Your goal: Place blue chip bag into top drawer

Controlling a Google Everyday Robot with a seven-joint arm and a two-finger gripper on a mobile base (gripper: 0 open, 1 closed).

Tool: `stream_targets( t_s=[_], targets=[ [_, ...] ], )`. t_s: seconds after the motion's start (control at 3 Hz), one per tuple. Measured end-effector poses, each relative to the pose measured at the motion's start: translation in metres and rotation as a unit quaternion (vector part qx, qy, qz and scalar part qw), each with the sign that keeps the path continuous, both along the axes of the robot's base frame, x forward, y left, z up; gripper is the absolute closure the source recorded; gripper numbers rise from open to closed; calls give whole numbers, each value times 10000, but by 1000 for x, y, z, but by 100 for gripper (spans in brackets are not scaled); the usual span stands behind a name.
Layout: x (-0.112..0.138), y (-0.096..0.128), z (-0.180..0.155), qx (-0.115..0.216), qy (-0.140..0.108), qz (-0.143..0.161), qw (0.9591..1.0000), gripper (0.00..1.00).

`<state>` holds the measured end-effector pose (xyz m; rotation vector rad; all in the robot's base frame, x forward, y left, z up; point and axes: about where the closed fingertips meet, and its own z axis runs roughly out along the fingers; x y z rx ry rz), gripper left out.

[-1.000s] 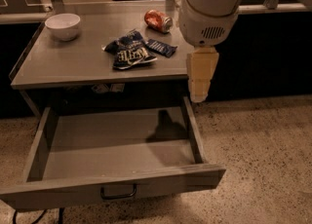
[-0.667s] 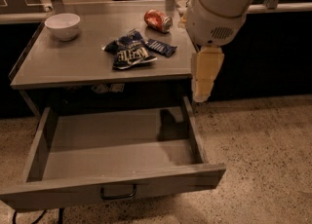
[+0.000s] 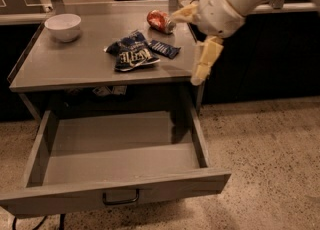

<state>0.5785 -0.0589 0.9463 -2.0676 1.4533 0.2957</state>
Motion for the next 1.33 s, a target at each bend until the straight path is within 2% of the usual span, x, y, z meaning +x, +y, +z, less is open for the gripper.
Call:
stream_targets(
  t_s=[0.33, 0.67, 1.0, 1.33],
  targets=[
    [33, 53, -41, 196, 683, 1010, 9924, 0],
    [54, 89, -62, 218, 860, 1311, 9874, 0],
    [59, 94, -63, 272, 798, 1264, 9884, 0],
    [85, 76, -53, 613, 379, 1011, 9923, 0]
  ],
)
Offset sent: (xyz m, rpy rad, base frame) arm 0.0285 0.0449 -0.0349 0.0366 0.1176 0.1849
